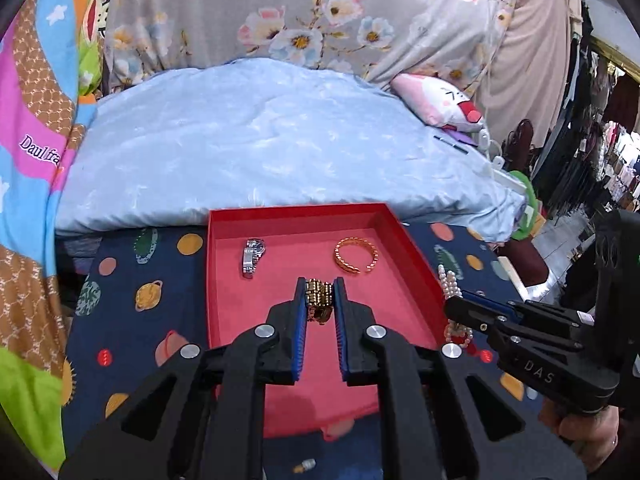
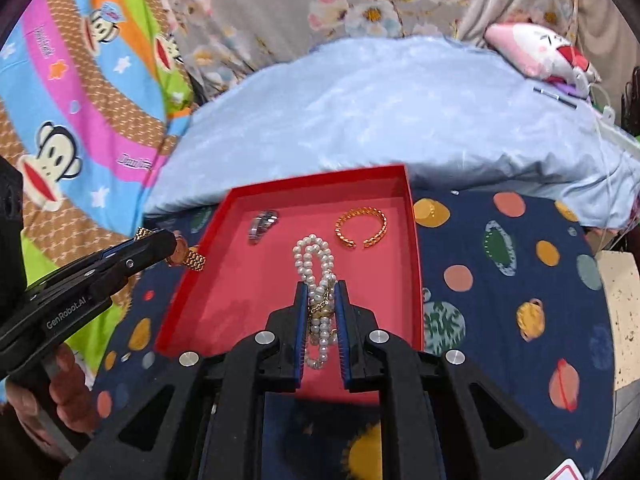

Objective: Organize jewelry
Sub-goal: 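Carry pearl bracelet and gold watch into the red tray and open both tools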

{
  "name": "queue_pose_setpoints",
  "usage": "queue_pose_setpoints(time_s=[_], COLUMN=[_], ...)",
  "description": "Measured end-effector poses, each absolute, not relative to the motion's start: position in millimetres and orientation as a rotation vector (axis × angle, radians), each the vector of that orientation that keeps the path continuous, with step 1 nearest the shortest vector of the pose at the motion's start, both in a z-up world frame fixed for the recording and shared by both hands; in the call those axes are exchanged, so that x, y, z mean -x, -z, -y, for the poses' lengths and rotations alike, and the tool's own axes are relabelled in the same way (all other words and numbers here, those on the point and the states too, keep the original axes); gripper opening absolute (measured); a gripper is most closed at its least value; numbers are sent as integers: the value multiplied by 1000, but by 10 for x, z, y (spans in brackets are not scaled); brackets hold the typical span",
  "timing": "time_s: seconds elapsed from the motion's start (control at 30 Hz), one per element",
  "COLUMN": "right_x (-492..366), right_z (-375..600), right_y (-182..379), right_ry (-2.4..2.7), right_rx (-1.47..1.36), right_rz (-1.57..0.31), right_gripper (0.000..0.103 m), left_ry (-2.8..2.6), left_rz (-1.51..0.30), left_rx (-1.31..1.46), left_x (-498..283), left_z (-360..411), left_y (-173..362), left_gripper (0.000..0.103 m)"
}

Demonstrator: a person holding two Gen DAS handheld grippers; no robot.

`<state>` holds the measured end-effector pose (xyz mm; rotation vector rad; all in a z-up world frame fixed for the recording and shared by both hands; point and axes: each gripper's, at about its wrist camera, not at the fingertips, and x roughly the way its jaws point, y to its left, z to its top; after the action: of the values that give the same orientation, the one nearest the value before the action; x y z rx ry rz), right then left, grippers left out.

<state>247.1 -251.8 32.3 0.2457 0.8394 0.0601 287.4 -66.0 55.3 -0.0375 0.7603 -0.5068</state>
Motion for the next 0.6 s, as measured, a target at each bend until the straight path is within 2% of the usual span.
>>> queue_pose_setpoints(time_s=[0.53, 0.57, 0.6], right_x=[-3110, -3112, -3108], right_z=[2579, 2584, 2588], right_y=[260, 252, 233], right_ry=[-5, 5, 17], right_rx=[-192, -190, -183], right_rz=[-945, -939, -931], right_gripper=[15, 20, 27], left_ry=[409, 377, 362], left_rz=[-856, -835, -821], left_rx=[26, 22, 19], left_x=[-3459, -3462, -3460], left_z=[746, 726, 709], left_y=[58, 49, 33], left_gripper=[12, 19, 32])
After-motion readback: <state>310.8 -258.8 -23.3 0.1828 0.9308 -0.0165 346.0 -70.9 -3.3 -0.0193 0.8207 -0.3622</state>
